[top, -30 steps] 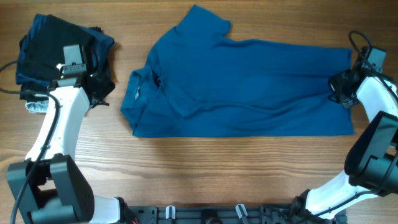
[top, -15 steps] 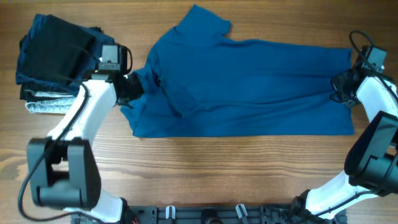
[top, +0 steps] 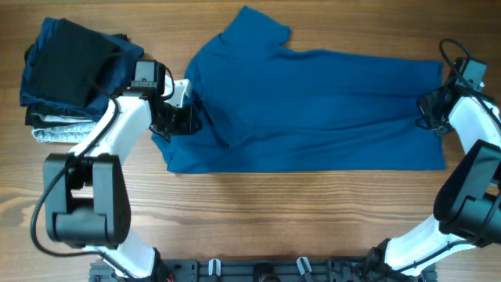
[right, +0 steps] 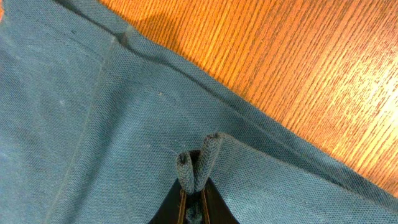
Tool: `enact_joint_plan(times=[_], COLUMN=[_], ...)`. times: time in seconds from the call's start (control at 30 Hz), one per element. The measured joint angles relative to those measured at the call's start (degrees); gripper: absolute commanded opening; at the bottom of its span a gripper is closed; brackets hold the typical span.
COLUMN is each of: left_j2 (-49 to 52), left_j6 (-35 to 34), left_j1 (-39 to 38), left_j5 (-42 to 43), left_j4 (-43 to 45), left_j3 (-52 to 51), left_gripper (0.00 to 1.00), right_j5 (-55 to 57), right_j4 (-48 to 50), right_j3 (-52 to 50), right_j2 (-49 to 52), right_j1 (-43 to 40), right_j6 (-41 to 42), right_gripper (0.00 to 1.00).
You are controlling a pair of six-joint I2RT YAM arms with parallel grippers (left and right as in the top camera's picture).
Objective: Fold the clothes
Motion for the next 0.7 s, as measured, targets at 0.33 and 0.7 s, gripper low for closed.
enact_joint_plan(times=[0.33, 0.7], left_j2=[2.38, 2.93], left_j6=[2.05, 2.05], left_j1=[0.0, -2.69], left_j5=[-1.57, -3.1], left_j4=[3.06, 4.0], left_j3=[-0.02, -0.02], left_gripper=[0.4, 0.29], right_j5=[0.0, 0.02], right_j4=[0.02, 0.02], right_j3=[0.0, 0.0], right_j2=[0.0, 0.0], right_j1=[0.0, 0.0], right_j6=[0.0, 0.0], right_gripper=[0.07, 0.07])
